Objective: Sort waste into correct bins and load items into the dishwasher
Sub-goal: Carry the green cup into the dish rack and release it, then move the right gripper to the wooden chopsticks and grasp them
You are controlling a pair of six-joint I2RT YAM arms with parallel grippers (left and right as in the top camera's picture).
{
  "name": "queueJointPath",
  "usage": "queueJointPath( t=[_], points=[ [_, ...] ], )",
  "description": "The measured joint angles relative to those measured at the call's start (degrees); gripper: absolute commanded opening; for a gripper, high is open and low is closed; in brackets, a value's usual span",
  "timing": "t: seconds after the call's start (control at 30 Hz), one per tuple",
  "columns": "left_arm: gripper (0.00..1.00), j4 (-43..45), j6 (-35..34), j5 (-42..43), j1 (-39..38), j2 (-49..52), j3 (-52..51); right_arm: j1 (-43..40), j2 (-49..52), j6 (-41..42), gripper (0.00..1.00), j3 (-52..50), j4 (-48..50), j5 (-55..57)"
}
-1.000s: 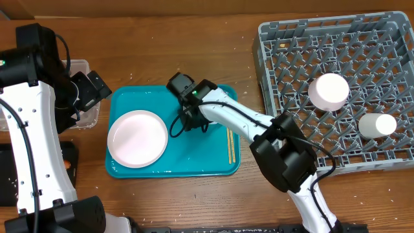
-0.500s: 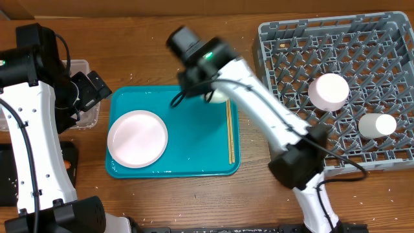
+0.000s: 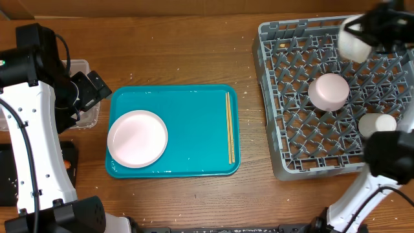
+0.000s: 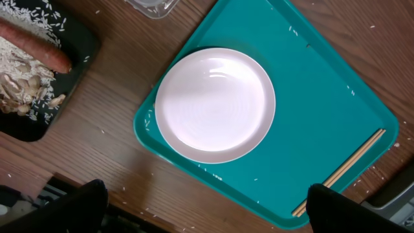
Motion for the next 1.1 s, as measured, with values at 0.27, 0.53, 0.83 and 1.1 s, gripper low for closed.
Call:
queueJointPath(
  t=[0.27, 0.53, 0.83, 1.1],
  points=[
    [1.00, 0.02, 0.00, -0.02, 0.00, 0.00, 0.00, -6.14, 6.82, -5.68, 0.05, -14.10, 17.03, -21.84],
    [1.00, 0.00, 0.00, 0.00, 0.02, 0.00, 0.00, -7.10, 10.95, -2.84, 0.13, -16.70, 19.74, -20.35],
    [1.00, 0.00, 0.00, 0.00, 0.00, 0.00, 0.00, -11.98, 10.82, 0.07, 0.13, -16.65, 15.21, -16.02],
    [1.00, 0.00, 0.00, 0.00, 0.00, 0.00, 0.00, -18.16, 10.14, 0.76, 0.13, -15.45, 8.70, -10.40]
  ],
)
